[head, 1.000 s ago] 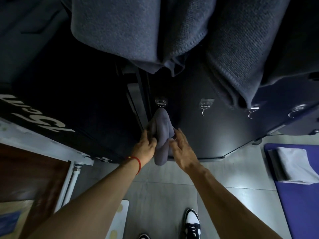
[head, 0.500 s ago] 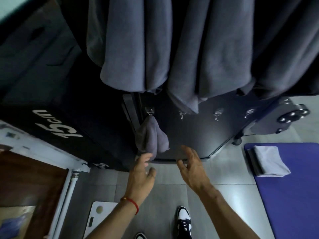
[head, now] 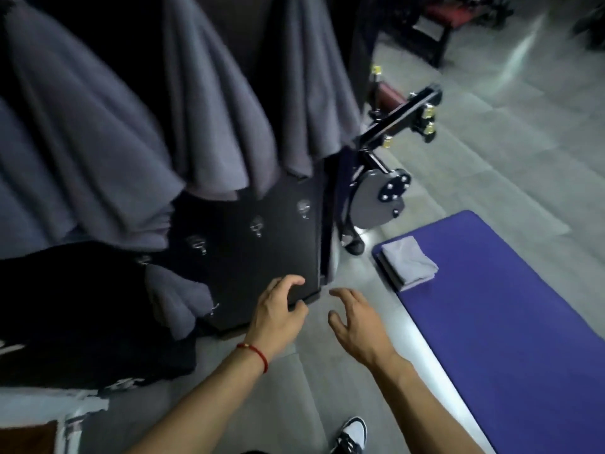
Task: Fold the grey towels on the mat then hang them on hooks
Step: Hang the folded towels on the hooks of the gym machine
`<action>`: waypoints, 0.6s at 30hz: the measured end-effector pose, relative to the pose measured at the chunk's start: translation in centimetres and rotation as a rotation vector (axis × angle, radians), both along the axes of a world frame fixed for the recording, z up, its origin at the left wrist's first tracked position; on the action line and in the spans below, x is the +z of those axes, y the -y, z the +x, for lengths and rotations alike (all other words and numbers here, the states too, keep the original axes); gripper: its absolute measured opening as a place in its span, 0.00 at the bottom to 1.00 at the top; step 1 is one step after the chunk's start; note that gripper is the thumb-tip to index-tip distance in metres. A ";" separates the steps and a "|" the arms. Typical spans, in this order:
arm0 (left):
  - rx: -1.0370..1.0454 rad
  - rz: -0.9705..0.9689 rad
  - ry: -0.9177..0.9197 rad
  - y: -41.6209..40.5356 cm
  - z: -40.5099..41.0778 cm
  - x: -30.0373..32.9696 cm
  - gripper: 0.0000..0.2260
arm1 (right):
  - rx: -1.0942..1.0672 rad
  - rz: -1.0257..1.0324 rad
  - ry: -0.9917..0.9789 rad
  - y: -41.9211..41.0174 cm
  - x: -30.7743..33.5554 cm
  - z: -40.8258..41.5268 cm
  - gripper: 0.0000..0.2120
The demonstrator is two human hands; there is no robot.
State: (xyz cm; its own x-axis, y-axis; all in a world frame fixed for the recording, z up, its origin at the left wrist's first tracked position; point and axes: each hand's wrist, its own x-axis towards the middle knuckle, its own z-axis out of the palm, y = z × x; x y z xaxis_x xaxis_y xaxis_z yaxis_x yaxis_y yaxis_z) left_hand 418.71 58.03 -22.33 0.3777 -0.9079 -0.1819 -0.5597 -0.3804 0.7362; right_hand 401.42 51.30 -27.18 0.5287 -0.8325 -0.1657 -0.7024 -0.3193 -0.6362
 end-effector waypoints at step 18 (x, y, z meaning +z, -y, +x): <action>-0.261 0.046 -0.085 27.1 -15.8 -5.7 0.16 | -0.300 0.238 -0.403 18.9 -5.8 -19.5 0.25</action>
State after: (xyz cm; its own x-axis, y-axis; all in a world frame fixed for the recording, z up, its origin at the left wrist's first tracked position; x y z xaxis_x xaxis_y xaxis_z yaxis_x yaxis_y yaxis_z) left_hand 402.90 30.97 -28.04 0.1135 -0.9626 -0.2460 -0.5800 -0.2652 0.7703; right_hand 381.88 32.43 -33.01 0.1299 -0.8517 -0.5077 -0.9430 0.0521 -0.3287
